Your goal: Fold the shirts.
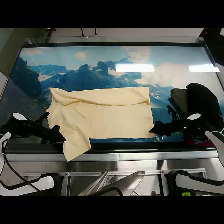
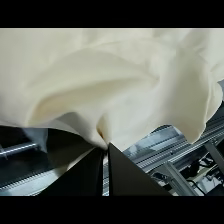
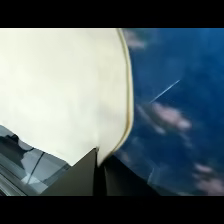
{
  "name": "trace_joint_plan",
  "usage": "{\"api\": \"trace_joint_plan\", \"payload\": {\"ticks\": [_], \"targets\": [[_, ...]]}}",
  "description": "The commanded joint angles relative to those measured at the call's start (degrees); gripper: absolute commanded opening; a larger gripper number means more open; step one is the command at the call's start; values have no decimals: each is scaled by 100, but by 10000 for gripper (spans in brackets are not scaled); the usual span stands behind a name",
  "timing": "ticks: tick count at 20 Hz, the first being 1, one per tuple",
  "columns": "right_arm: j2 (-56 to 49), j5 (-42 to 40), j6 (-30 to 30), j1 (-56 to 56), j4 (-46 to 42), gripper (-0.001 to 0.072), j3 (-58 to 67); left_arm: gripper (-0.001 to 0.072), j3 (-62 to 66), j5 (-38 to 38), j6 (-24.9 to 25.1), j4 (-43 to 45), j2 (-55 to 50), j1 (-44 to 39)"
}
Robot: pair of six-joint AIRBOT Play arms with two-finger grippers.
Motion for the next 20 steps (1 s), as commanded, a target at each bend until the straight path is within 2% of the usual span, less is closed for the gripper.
{"api": "trace_joint_plan", "payload": {"ticks": [1,5,8,12,13,17,20], "targets": [[7,-116,-17,166,485,19,0,16,4,-98,37,-57,11,278],[286,175,-92,-17,358,18,184,15,195,-129,0,-50,577,345],[898,658,186,-903,-20,18,382,15,815,-420,-205,-48,1268,776],[1611,1117,98,-1991,-44,18,391,15,1261,-446,-313,-50,2194,1167],[1755,1110,-50,-2100,116,18,391,15,1303,-407,-313,-52,2371,1156],[1797,970,-975,-1908,1744,18,411,15,1478,-238,-238,-44,2562,708],[1231,328,-1283,-1268,2002,18,623,15,1781,48,-240,-44,2039,131]]}}
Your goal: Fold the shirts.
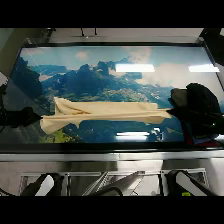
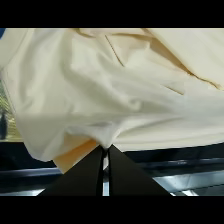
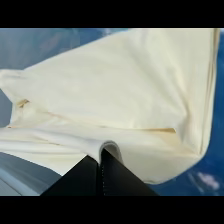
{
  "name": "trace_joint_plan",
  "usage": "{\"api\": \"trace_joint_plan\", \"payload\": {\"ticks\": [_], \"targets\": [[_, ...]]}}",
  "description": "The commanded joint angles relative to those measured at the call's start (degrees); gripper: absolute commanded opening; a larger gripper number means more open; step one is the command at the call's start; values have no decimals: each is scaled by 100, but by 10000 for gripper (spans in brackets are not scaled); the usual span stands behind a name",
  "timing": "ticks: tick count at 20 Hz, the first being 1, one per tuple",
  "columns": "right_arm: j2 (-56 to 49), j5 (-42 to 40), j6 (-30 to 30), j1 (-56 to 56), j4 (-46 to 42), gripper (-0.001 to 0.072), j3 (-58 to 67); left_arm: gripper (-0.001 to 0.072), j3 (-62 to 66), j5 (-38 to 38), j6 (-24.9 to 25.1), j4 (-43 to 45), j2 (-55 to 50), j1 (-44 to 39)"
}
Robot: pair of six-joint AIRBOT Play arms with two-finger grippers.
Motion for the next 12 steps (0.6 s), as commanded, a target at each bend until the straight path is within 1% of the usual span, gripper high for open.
{"api": "trace_joint_plan", "payload": {"ticks": [1,4,7,9,12], "targets": [[-551,-678,-573,588,654,18,271,15,496,306,31,-24,-570,-564],[-1547,-1178,-841,1189,807,18,927,16,1471,363,37,7,-1764,-997],[-2588,-1263,-855,1523,802,18,1657,16,2452,269,66,39,-2988,-1405],[-3027,-1480,-852,1567,789,18,1875,16,3027,227,61,105,-3731,-1593],[-3314,-1700,-857,1563,575,19,1891,16,3672,83,-107,772,-4562,-1735]]}}
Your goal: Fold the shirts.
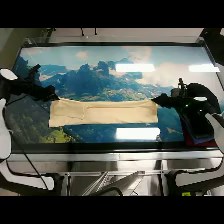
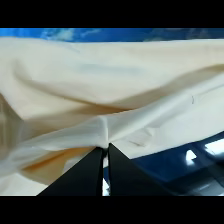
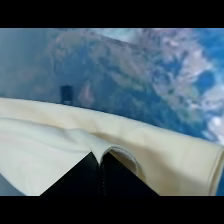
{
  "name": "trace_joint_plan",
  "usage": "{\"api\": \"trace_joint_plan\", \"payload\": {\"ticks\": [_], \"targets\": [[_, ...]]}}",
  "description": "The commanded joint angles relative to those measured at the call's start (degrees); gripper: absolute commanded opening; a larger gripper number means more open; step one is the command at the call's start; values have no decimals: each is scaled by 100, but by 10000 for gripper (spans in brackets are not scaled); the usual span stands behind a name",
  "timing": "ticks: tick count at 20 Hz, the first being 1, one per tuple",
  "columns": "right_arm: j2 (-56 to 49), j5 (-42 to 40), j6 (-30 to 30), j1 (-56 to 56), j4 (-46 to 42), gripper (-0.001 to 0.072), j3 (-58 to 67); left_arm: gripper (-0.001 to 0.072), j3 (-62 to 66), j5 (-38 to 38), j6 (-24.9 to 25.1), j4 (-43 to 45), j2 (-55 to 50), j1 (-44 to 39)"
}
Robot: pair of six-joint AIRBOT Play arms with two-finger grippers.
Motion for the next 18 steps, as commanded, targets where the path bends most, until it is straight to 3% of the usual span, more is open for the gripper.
{"api": "trace_joint_plan", "payload": {"ticks": [1,2,3,4,5,6,7,8,10,18], "targets": [[-450,-282,-39,76,-271,23,170,16,841,-271,-131,520,-1045,-188],[-433,-280,-39,72,-334,136,175,17,1025,-411,-249,481,-1228,-186],[-389,-203,-39,39,-389,329,223,20,1235,-577,-365,433,-1379,-170],[-308,39,-39,-33,-564,384,352,115,1495,-826,-387,426,-1508,-164],[-216,264,-9,-111,-876,384,503,529,1727,-1051,-417,433,-1589,-164],[-116,387,168,-203,-1307,405,640,677,1945,-1268,-546,431,-1628,-164],[-13,409,601,-304,-1836,553,719,677,2076,-1390,-573,433,-1611,-164],[55,411,984,-387,-2280,617,721,677,2151,-1416,-627,431,-1552,-164],[0,525,1530,-461,-2778,619,702,677,2157,-1357,-682,428,-1403,-164],[-763,704,1384,155,-1910,616,649,649,2109,-1401,-723,22,-1121,-466]]}}
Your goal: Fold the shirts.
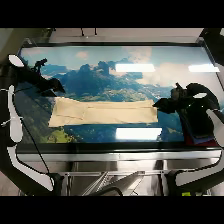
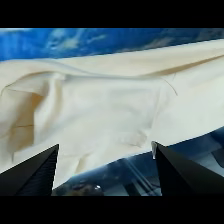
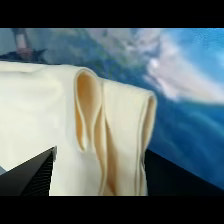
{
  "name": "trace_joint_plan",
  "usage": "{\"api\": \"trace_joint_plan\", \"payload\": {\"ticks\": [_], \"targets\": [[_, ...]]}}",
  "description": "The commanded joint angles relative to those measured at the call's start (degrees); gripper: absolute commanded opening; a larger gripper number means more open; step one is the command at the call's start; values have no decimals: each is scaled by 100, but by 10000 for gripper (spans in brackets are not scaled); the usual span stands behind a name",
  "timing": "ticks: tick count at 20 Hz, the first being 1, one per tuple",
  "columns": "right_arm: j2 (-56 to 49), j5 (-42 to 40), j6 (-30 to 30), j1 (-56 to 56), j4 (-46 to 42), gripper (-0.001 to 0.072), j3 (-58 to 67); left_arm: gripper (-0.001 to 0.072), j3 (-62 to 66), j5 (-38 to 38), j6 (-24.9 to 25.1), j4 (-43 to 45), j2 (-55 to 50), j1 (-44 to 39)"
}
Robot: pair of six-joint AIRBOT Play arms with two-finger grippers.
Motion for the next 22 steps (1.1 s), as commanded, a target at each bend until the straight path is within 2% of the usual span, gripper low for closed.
{"api": "trace_joint_plan", "payload": {"ticks": [1,2,3,4,5,6,7,8,11,14,15,17,19,22], "targets": [[-302,-57,-120,326,299,603,-11,649,-149,0,-44,-278,70,-162],[-332,-79,-260,393,529,400,-9,649,-341,50,-42,-278,94,-238],[-337,-79,-435,417,743,125,-4,649,-599,125,-42,-278,111,-350],[-321,-57,-520,417,909,62,39,648,-824,179,-39,-282,111,-461],[-284,15,-518,417,935,39,144,647,-1060,297,-37,-284,111,-619],[-184,153,-516,413,929,19,284,533,-1235,470,-28,-291,111,-793],[-55,299,-496,413,931,19,448,200,-1379,719,70,-407,111,-999],[109,494,-442,411,929,18,658,13,-1464,992,166,-693,107,-1180],[575,1211,-96,262,929,18,1357,16,-1563,2087,205,-1635,87,-1849],[907,1897,155,-63,931,18,1969,16,-1550,2861,208,-1991,-184,-2774],[994,2037,201,-190,931,18,2118,16,-1539,3333,177,-2133,-308,-3117],[1106,2343,306,-466,933,18,2409,15,-1401,4142,-111,-2507,-651,-3735],[1167,2715,459,-726,949,18,2708,15,-855,4553,-339,-2673,-1178,-4288],[1239,3091,562,-944,1178,18,2876,15,201,4763,-850,-2667,-1965,-4929]]}}
